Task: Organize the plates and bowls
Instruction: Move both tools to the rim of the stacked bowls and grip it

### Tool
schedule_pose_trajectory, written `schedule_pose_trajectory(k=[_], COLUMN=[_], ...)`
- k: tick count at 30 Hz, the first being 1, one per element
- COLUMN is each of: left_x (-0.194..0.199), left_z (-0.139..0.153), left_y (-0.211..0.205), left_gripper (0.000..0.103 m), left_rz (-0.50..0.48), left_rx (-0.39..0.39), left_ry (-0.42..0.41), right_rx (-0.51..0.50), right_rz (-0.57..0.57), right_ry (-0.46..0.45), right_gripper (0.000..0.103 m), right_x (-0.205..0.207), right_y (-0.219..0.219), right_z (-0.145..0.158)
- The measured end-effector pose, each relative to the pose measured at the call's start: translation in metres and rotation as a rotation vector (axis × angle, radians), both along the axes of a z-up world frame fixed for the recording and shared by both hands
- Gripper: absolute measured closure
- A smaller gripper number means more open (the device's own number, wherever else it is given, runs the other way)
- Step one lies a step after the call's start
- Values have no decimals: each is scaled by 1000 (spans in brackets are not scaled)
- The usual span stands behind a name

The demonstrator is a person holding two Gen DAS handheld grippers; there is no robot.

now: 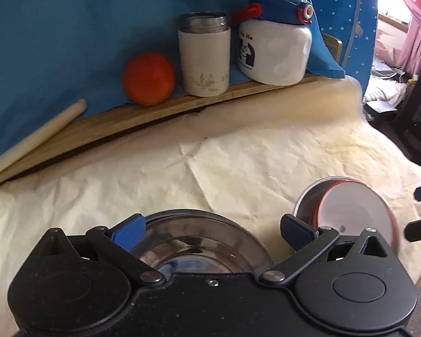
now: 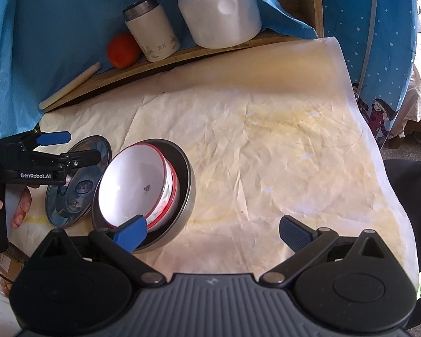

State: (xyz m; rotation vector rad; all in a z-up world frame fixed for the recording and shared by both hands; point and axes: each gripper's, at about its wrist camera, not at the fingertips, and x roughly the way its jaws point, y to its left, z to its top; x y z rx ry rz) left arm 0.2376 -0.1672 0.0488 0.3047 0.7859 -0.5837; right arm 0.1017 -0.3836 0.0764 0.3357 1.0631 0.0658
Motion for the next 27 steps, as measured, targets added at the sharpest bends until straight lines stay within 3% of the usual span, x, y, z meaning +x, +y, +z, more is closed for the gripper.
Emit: schedule_pose_trajectory(k=[5, 17, 27], left_x=[2, 0, 1], left_z=[-4, -5, -8], left_y=[-2, -20, -28], left_gripper=[1, 2, 21], left_rz=[-9, -95, -150], left_rx=[-17, 47, 66], left_ry=[43, 8, 34], right_rx=[-1, -3, 4], right_rz=[4, 15, 19], right_ry=[9, 21, 26], right_gripper=[1, 1, 1], right_x=[2, 2, 3], right_y=[1, 4, 7], right_z=[-3, -6, -9])
